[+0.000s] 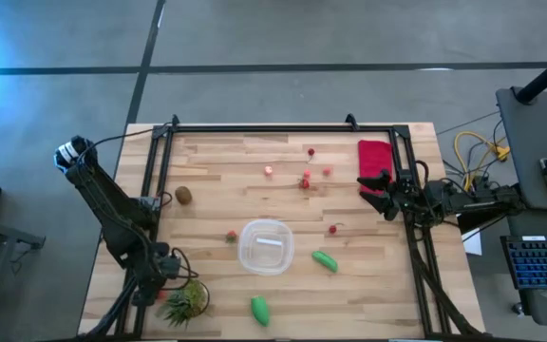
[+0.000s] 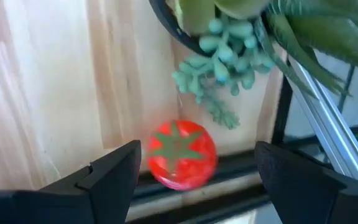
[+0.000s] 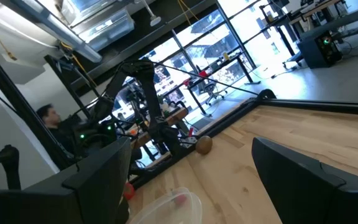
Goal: Pick and placing Produce into tupperware
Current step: Put the tomato into the bin
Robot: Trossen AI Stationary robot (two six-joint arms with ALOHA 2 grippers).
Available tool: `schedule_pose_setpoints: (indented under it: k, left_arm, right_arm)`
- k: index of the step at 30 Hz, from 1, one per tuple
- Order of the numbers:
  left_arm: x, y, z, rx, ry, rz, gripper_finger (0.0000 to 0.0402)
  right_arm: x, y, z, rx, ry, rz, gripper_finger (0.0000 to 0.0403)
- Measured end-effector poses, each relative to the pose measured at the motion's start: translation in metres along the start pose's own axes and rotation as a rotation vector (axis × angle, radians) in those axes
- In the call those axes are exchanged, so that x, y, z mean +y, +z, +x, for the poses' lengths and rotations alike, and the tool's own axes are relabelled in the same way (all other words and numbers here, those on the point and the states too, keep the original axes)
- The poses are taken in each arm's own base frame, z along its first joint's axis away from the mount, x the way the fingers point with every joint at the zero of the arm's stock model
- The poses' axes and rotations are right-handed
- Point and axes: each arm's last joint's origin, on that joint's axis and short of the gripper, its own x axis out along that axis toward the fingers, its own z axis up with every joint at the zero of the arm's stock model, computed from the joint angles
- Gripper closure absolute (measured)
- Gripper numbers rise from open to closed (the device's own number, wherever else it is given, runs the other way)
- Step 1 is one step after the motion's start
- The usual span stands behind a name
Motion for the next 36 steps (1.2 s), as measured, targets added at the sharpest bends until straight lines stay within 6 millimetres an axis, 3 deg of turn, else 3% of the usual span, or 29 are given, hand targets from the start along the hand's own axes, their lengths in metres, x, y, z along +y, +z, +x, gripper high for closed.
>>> schedule_pose_setpoints:
  k: [23, 31, 36]
  left_arm:
    - [-0.001, 0.005, 0.001, -0.100, 0.019, -0.002, 0.0102]
    - [-0.001, 0.000, 0.007, 0.036, -0.066, -0.054, 0.0102]
    - [0.008, -0.005, 0.013, 0.098, -0.015, -0.116, 0.0102]
  right_arm:
    - [0.000, 0.000, 0.000, 0.000, 0.000, 0.000, 0.0076]
    - [0.000, 0.000, 0.000, 0.000, 0.000, 0.000, 0.0076]
    - [0.000, 0.000, 0.000, 0.000, 0.000, 0.000, 0.0076]
